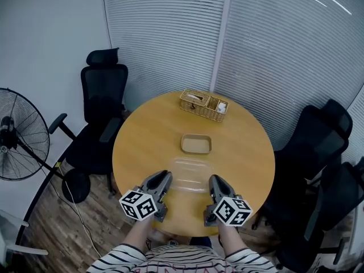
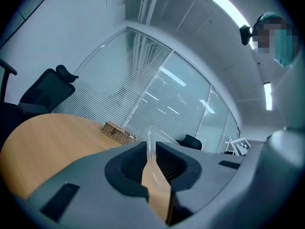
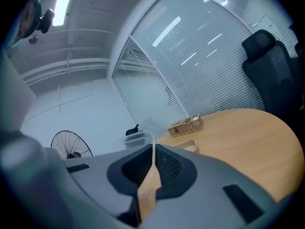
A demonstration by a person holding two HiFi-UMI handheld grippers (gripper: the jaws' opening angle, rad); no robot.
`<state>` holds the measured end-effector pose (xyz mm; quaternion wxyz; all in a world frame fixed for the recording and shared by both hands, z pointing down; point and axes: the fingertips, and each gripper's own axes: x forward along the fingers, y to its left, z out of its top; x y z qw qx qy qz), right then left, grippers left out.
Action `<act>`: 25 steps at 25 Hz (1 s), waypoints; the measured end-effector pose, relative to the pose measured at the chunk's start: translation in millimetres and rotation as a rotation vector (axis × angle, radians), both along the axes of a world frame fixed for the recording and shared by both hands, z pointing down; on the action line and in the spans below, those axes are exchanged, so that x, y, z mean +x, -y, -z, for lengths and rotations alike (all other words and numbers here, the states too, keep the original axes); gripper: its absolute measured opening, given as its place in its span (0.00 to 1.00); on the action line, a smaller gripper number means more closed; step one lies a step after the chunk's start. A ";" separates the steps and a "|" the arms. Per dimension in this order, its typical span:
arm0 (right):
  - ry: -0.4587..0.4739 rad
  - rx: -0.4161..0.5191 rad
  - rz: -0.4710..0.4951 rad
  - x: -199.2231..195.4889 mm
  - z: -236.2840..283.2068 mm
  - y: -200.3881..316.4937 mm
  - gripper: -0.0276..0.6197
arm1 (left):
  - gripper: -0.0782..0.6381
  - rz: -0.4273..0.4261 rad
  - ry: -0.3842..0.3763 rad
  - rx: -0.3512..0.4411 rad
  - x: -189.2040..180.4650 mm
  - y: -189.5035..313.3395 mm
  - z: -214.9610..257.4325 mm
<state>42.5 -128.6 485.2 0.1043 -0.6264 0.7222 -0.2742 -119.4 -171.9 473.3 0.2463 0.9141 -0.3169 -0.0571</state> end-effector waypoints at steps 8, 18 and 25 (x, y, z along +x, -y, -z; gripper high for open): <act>-0.001 -0.006 -0.027 -12.1 -1.0 -35.1 0.11 | 0.20 -0.033 0.004 -0.016 -10.8 -31.8 -3.6; -0.022 -0.032 -0.036 -15.6 -8.1 -60.6 0.10 | 0.20 -0.049 0.015 -0.040 -13.5 -56.7 -13.5; -0.030 -0.035 -0.037 -17.2 -8.9 -66.6 0.10 | 0.20 -0.057 0.027 -0.037 -14.3 -61.7 -13.1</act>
